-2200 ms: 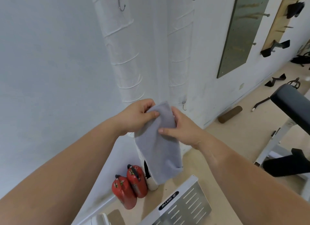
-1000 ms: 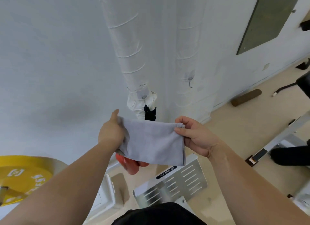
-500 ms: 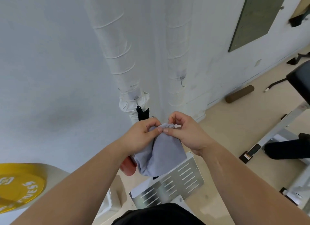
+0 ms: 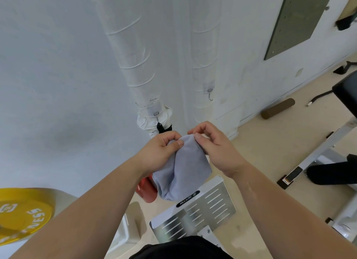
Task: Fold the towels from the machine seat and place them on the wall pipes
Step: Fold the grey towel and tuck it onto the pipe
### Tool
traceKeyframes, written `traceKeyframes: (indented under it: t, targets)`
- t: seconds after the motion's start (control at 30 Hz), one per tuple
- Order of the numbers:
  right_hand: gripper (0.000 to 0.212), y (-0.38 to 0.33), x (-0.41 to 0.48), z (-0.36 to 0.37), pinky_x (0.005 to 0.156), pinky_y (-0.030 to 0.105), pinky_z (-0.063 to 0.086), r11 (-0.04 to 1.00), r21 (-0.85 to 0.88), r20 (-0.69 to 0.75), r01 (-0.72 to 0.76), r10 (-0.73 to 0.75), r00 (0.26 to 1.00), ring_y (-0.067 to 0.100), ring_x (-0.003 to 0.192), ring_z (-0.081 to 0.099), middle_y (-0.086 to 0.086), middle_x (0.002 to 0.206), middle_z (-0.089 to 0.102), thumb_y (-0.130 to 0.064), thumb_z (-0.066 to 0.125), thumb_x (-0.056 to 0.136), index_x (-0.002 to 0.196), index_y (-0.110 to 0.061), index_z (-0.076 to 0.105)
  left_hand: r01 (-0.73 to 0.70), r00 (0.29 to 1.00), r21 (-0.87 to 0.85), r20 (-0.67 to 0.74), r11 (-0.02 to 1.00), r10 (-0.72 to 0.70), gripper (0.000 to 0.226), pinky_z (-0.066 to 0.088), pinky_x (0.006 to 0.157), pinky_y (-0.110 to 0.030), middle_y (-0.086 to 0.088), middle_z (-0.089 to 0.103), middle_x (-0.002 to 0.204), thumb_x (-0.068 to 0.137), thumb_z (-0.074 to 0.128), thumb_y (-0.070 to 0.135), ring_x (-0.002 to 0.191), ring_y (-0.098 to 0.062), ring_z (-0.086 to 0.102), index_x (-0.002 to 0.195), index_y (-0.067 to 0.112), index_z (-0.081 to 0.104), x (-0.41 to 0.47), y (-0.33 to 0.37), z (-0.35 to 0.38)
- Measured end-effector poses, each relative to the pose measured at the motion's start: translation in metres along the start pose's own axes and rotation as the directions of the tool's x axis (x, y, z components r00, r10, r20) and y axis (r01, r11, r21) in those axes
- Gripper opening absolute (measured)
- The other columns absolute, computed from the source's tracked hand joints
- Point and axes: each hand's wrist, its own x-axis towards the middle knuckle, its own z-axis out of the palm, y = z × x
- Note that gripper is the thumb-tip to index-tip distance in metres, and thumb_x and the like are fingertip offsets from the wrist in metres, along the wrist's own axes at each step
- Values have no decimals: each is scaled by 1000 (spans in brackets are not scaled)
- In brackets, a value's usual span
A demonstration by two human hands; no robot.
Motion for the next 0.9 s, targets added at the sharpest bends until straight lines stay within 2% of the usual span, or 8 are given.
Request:
traceKeyframes:
  t: [0.1, 0.2, 0.27, 0.33, 0.47, 0.6, 0.77, 0.9]
  targets:
    - [37, 15, -1, 9, 80, 39, 53, 995, -52, 8, -91, 91, 996, 23, 84, 64, 7, 95, 70, -49, 70, 81, 114, -43, 55, 10, 995, 87, -95, 996, -2, 17, 52, 81, -35, -10, 69, 90, 101, 58, 24, 83, -21, 63, 92, 13, 67, -1, -3, 6]
    - [17, 31, 3, 11, 72, 41, 51, 953, -283, -55, -104, 92, 994, 19, 71, 60, 1, 75, 66, -30, 69, 89, 104, -36, 62, 67, 974, 126, -222, 990, -38, 13, 50, 77, -33, -4, 69, 88, 98, 61, 27, 79, -12, 60, 89, 19, 66, -3, -14, 8]
    - [7, 40, 5, 12, 68, 41, 48, 957, -243, -111, -159, 135, 985, 19, 66, 55, 7, 70, 62, -24, 64, 93, 98, -29, 65, 116, 966, 117, -245, 986, -85, 7, 48, 78, -24, 7, 71, 91, 96, 62, 22, 83, -5, 62, 92, 25, 67, -6, -21, 8]
    - [7, 46, 4, 14, 67, 37, 45, 962, -147, -196, -229, 199, 960, 15, 64, 52, -2, 66, 56, -22, 61, 94, 96, -26, 66, 173, 950, 93, -278, 981, -141, 25, 46, 82, -22, 14, 69, 99, 95, 55, 12, 94, -5, 62, 106, 31, 66, -11, -29, 6]
    - [13, 54, 3, 29, 85, 42, 56, 951, -45, -289, -306, 281, 915, 17, 84, 67, -6, 85, 70, -27, 59, 95, 107, -29, 64, 201, 902, 5, -390, 980, -183, 61, 48, 77, -23, 11, 62, 96, 93, 45, 2, 87, -13, 60, 140, 41, 44, -21, -38, 4]
    - [21, 47, 4, 69, 92, 50, 56, 970, 29, -280, -241, 239, 930, 23, 98, 71, 2, 100, 74, -28, 62, 96, 117, -25, 61, 193, 859, -179, -445, 965, -254, 66, 50, 73, -22, -1, 68, 100, 96, 55, 10, 87, -15, 67, 151, 39, 34, -24, -36, 7]
    - [26, 32, 11, 120, 87, 33, 58, 992, -20, -308, -126, 114, 945, 8, 96, 70, -6, 104, 73, -18, 62, 99, 124, -22, 58, 139, 869, -283, -424, 949, -254, 37, 57, 65, -20, 8, 77, 85, 93, 61, 11, 77, -5, 73, 116, 39, 61, -28, -36, -9]
    - [35, 22, 22, 152, 89, 18, 52, 984, -106, -316, -145, 105, 943, 0, 100, 67, -10, 112, 71, -17, 59, 100, 134, -22, 54, 103, 908, -223, -377, 969, -183, 38, 62, 75, -38, 12, 77, 82, 91, 61, 11, 78, -11, 74, 91, 47, 73, -35, -49, -41]
